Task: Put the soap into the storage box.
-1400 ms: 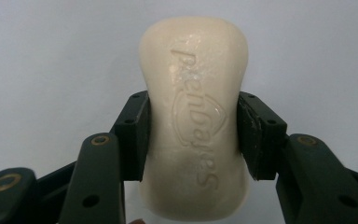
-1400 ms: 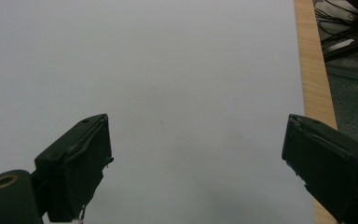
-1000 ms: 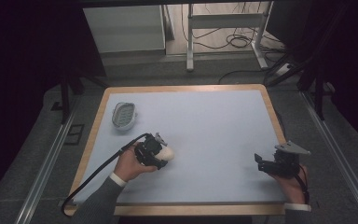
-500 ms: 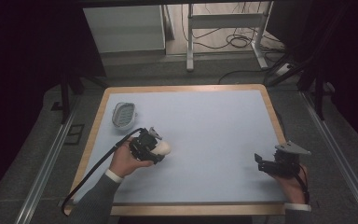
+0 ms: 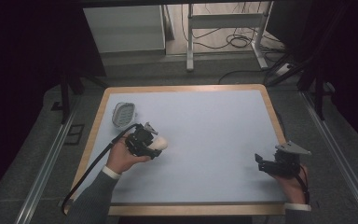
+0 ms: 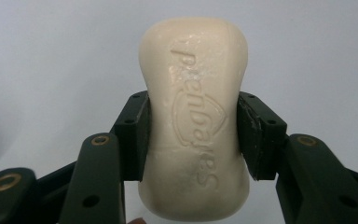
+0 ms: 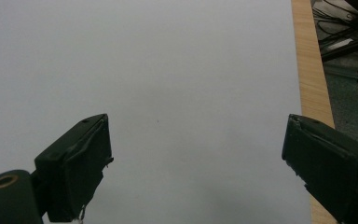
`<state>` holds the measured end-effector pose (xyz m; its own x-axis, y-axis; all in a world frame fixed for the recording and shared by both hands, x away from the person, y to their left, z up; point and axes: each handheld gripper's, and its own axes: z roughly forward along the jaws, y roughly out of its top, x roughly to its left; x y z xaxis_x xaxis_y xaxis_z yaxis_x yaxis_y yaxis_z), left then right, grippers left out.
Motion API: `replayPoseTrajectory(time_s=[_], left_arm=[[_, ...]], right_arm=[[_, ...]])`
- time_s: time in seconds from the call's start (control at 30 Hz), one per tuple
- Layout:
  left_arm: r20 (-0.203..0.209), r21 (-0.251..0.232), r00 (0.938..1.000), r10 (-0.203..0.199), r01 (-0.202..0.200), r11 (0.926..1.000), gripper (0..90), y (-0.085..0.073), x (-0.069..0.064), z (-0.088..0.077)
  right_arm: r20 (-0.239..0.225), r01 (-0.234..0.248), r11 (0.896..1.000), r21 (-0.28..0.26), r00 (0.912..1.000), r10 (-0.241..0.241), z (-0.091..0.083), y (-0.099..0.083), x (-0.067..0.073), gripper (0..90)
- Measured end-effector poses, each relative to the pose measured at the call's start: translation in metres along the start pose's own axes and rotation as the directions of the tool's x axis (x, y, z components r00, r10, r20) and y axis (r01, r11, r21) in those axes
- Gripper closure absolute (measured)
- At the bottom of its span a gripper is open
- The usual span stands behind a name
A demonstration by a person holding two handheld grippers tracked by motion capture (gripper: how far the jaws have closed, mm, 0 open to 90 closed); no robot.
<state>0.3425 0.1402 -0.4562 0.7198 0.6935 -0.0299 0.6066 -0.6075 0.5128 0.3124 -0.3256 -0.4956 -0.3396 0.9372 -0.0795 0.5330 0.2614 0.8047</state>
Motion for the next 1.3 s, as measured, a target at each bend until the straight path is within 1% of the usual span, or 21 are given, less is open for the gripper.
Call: replayPoseTrajectory(time_s=[0.33,0.8,0.97,1.2,1.3], left_arm=[[-0.009,0.005,0.9999,-0.013,0.013,0.9999,49.6,0.002,0.008,-0.004],[-0.032,-0.003,0.9994,-0.012,0.012,0.9999,49.6,0.008,0.015,-0.012],[-0.032,-0.005,0.9993,-0.021,0.021,0.9998,49.6,0.01,0.019,-0.014],[-0.043,-0.005,0.9984,-0.036,0.036,0.9993,49.6,0.01,0.026,-0.016],[-0.05,0.005,0.9979,-0.041,0.041,0.9991,49.6,0.011,0.03,-0.016]], right_arm=[[0.005,-0.003,1.0,0.003,1.0,0.003,0.0,-0.001,-0.001,7.9],[0.007,-0.008,1.0,0.003,0.9999,0.008,-0.001,-0.001,-0.002,7.9],[0.006,-0.008,1.0,0.002,0.9999,0.008,-0.001,-0.001,-0.002,7.9],[0.008,-0.006,1.0,0.003,1.0,0.006,0.0,-0.001,-0.003,8.0],[0.008,-0.005,1.0,0.003,1.0,0.005,0.0,-0.001,-0.003,7.9]])
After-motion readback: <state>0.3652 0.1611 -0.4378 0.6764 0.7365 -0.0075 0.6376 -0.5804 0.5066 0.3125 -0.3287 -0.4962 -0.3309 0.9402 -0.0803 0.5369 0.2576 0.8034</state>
